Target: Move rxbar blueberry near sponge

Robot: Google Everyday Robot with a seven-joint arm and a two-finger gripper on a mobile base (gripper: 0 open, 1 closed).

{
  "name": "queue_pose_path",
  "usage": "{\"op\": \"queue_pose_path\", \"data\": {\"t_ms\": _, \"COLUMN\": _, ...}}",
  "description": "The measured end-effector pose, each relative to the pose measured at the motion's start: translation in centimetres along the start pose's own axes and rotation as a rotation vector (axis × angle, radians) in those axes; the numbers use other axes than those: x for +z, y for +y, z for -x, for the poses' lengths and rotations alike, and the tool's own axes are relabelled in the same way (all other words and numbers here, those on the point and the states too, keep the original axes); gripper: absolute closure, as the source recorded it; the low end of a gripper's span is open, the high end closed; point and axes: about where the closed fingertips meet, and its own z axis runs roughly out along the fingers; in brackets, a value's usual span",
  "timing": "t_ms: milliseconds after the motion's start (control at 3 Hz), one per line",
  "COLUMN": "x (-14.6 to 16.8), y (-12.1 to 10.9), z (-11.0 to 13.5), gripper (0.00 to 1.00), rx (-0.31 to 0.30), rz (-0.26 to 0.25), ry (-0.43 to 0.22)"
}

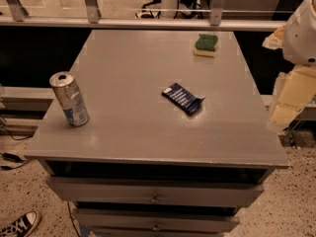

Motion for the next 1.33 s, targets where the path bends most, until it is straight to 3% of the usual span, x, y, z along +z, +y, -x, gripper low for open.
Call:
{"op": "queue_pose_path", "data": {"t_ms": 667, "x": 1.4, "y": -0.2, "z": 1.3, "gripper": 0.00, "rx": -0.001, "rz": 0.016, "ry": -0.034}}
{"op": "queue_pose_path", "data": {"t_ms": 1333, "x": 7.4, "y": 0.4, "z": 6.6, "gripper": 0.00, "rx": -0.043, "rz": 0.121, "ry": -0.172}}
